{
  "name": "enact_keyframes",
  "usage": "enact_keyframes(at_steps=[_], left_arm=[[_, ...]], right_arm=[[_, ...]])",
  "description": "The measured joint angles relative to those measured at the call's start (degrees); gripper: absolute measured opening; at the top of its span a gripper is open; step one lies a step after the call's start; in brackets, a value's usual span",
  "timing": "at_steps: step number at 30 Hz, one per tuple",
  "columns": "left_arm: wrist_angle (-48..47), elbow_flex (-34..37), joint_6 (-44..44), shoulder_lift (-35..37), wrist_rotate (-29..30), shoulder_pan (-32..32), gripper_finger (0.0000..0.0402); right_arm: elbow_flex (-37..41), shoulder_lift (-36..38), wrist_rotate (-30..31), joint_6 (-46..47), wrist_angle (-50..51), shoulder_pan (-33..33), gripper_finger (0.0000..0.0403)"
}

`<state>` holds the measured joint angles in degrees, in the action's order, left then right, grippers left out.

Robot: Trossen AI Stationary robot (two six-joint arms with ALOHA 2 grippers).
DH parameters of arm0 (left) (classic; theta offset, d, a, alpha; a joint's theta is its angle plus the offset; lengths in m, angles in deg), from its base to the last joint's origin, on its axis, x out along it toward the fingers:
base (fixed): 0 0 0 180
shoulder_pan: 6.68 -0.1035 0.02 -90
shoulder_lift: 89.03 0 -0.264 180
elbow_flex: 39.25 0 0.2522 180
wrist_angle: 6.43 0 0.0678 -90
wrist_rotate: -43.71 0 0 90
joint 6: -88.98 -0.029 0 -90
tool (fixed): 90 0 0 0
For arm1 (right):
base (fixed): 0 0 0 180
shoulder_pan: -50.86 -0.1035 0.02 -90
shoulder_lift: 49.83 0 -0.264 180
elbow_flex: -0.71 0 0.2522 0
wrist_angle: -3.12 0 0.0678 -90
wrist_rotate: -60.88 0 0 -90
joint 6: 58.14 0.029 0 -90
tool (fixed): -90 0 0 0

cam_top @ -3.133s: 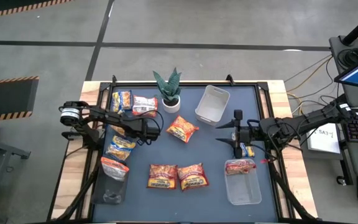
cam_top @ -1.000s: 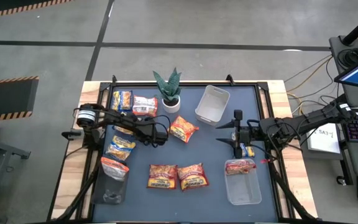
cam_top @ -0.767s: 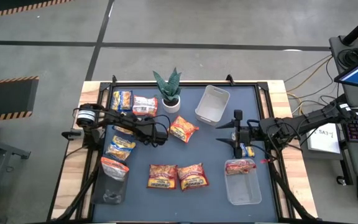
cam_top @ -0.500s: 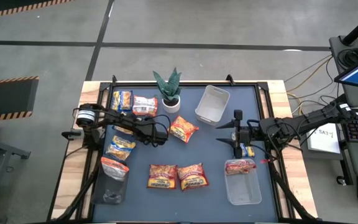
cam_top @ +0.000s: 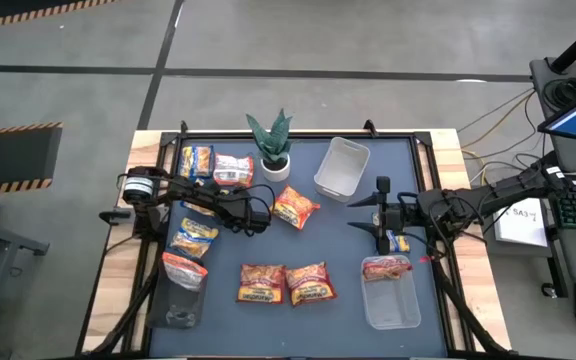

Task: Sort Maruchan noodles
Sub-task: Put the middle left blue instant noodle pack into the gray bin

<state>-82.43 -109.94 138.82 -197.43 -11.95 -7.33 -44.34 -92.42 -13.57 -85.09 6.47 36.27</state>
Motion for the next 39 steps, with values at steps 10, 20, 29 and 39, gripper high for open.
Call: enact_keyframes(at_steps=[10,20,29,39], left_arm=[[-0.09,0.02,0.0,0.0,-0.09,0.0,0.0036],[-0.11,0.02,0.01,0.0,0.22,0.0,0.0036],[-0.17,0.08,0.01,0.0,0.31,0.0,0.0005],[-0.41,-0.14,-0.01,0.07,0.09,0.07,0.0]], right_arm=[[0.0,0.0,0.0,-0.1,0.0,0.0,0.0194],[0.0,0.0,0.0,-0.08,0.0,0.0,0.0194],[0.0,0.0,0.0,-0.09,0.04,0.0,0.0194],[0.0,0.0,0.03,-0.1,0.31,0.01,0.0194]])
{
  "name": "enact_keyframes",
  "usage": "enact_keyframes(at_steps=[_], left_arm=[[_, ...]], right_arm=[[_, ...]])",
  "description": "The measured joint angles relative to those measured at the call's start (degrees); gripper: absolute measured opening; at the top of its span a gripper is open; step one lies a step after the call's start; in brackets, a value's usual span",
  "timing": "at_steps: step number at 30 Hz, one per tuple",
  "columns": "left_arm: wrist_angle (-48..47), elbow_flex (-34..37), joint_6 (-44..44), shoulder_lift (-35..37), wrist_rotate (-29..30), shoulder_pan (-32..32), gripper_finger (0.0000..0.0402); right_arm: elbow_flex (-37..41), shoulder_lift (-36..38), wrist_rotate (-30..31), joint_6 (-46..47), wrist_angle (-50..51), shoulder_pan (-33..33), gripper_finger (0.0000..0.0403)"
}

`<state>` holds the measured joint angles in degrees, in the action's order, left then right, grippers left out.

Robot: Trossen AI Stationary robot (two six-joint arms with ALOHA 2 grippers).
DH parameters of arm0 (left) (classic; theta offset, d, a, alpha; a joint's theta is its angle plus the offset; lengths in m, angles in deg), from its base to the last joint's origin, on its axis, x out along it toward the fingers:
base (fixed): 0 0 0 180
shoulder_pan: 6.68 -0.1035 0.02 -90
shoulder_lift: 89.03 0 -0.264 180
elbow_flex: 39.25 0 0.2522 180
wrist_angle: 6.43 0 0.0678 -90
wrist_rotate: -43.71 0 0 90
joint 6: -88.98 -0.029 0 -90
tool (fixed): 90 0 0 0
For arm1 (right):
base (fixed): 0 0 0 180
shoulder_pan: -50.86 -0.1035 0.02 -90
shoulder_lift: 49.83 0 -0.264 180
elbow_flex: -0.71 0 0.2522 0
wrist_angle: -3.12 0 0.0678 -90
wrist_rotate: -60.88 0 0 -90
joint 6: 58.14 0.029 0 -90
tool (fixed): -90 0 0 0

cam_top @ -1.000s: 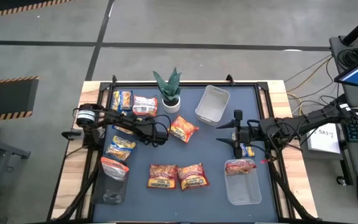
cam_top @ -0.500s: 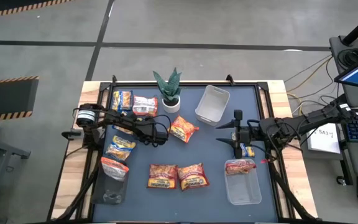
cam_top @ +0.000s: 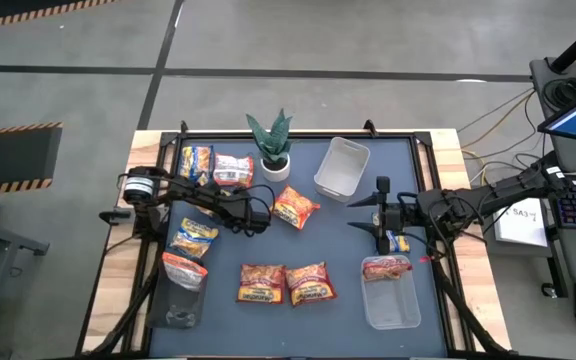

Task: Sort Maruchan noodles
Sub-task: Put the middle left blue instant noodle pack into the gray bin

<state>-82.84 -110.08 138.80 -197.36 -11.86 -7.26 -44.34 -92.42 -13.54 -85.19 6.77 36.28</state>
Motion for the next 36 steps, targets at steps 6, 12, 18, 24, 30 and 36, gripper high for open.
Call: enact_keyframes(at_steps=[6,12,18,24,30,36], left_arm=[[-2.58,-2.61,-2.42,0.14,-2.59,0.28,0.0001],[-2.43,-4.91,-7.13,0.4,-4.41,1.86,0.0],[1.3,-7.99,-16.57,0.52,-8.75,5.78,0.0],[9.35,-12.36,-31.83,0.57,-18.65,11.01,0.0],[15.98,-16.26,-42.04,0.58,-22.5,14.54,0.0],[14.34,-16.38,-42.82,0.59,-21.7,14.67,0.0]], right_arm=[[0.0,0.0,0.02,0.0,0.02,0.0,0.0194],[0.0,0.0,0.03,0.0,0.02,-0.01,0.0194],[0.0,0.0,0.03,0.0,0.05,0.0,0.0194],[0.0,0.0,0.03,0.0,0.07,-0.01,0.0194],[0.0,0.0,0.02,0.29,0.07,0.0,0.0194],[0.0,0.0,0.01,1.21,0.04,-0.01,0.0194]])
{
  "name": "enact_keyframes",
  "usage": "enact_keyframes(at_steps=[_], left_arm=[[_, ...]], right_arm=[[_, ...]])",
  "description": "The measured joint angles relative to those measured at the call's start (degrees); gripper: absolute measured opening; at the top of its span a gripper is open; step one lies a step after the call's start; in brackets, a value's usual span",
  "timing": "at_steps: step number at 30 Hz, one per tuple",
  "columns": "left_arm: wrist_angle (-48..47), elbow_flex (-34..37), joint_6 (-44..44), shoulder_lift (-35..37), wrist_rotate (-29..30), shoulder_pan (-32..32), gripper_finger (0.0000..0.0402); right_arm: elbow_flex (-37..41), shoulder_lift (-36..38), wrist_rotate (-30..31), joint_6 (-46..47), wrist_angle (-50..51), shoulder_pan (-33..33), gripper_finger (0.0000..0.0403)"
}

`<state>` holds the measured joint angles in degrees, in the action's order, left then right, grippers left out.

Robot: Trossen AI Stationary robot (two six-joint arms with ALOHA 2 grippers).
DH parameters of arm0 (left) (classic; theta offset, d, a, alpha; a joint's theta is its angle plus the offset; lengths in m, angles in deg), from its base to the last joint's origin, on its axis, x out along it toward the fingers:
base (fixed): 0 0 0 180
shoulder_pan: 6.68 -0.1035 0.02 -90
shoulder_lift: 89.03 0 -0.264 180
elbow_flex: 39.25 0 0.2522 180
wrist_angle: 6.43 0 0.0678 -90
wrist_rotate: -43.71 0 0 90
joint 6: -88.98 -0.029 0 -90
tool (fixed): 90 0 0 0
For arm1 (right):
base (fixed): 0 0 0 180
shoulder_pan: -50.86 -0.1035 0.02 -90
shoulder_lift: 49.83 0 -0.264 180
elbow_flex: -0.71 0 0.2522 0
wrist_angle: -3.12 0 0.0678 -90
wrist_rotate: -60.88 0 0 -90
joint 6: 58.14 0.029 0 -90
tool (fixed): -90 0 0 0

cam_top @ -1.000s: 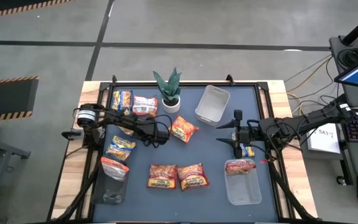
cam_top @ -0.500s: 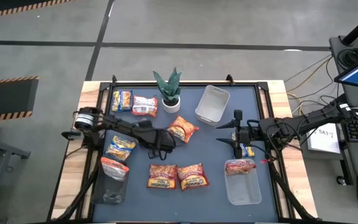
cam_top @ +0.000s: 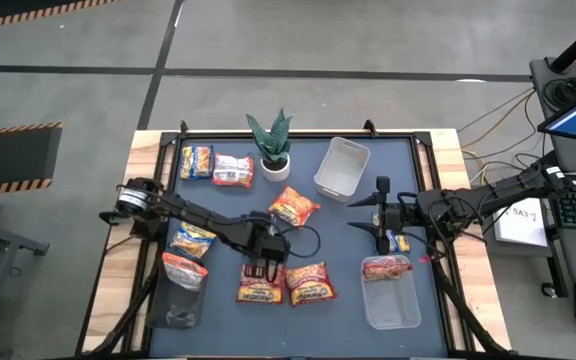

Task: Sort Maruchan noodles
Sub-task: Put the middle left blue instant noodle pack into the gray bin

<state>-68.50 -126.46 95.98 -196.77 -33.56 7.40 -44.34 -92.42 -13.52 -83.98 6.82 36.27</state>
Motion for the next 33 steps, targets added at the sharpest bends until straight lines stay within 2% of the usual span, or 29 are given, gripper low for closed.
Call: enact_keyframes(at_steps=[7,12,19,25,29,33], left_arm=[[-0.55,0.19,-5.28,1.99,0.32,0.02,0.0],[1.34,2.04,-5.87,4.62,1.53,-0.17,0.0007],[2.29,4.23,-2.31,5.49,1.72,-0.22,0.0078],[1.26,4.3,-5.12,6.82,1.92,-0.2,0.0148],[2.59,6.69,-6.58,10.97,3.5,-0.2,0.0162],[10.91,14.36,-6.44,18.47,4.37,-0.22,0.015]], right_arm=[[0.0,0.07,0.49,3.86,-1.87,0.02,0.0194],[0.0,0.07,0.92,4.32,-2.23,0.0,0.0194],[0.0,0.07,0.92,4.89,-2.22,0.0,0.0194],[0.0,0.07,0.95,7.32,-2.24,0.01,0.0194],[-0.12,0.07,1.04,12.99,-2.25,0.0,0.0194],[-2.11,-0.74,2.5,22.33,-2.54,0.02,0.0194]])
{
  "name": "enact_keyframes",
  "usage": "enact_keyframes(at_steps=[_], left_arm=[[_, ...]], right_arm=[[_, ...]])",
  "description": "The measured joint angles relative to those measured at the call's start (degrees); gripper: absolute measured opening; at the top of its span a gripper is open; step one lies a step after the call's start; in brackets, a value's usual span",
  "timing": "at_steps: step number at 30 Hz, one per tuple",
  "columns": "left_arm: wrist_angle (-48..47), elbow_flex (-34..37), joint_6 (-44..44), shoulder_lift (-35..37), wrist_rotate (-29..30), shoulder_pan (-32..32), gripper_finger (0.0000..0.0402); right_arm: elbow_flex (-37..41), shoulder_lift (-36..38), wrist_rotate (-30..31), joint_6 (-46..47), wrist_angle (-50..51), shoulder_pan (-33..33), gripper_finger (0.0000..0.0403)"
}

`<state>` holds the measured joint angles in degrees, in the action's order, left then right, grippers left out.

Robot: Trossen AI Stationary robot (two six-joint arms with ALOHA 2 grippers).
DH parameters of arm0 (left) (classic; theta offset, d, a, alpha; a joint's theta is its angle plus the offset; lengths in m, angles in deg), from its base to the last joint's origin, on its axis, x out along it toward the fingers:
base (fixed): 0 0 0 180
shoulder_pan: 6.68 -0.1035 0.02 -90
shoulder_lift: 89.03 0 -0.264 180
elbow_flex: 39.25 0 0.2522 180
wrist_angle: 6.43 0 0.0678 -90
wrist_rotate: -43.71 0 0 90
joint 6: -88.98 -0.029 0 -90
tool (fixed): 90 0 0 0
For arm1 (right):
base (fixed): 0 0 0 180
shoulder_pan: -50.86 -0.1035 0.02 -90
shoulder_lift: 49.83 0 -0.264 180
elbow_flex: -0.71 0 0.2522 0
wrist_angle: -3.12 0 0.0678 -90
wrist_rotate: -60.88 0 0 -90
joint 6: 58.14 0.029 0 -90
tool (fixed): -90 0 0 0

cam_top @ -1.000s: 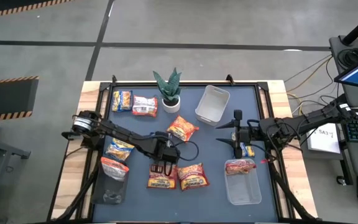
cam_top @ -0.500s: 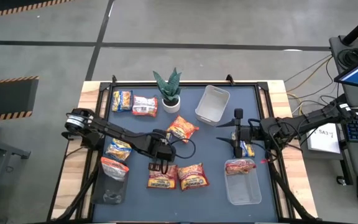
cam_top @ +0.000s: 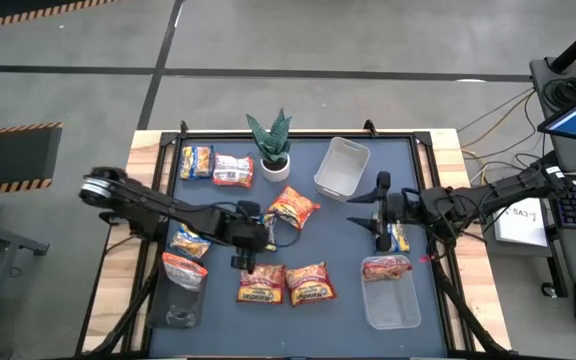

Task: Sort Maruchan noodles
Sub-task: Put the middle left blue instant noodle pack into the gray bin

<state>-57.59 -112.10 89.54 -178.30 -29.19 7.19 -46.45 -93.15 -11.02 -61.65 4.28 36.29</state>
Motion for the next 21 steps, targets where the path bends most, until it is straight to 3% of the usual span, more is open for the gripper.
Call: enact_keyframes(at_steps=[6,12,21], left_arm=[[13.62,14.51,3.65,12.05,0.41,0.0,0.0094],[18.82,24.23,8.34,19.95,0.85,0.0,0.0014],[32.97,34.2,10.07,21.61,0.89,0.0,0.0001]], right_arm=[[-3.75,-6.25,2.89,12.03,0.23,0.0,0.0194],[-10.51,-17.39,3.97,21.67,1.4,1.72,0.0194],[-26.03,-33.85,-4.3,37.9,20.63,6.1,0.0194]])
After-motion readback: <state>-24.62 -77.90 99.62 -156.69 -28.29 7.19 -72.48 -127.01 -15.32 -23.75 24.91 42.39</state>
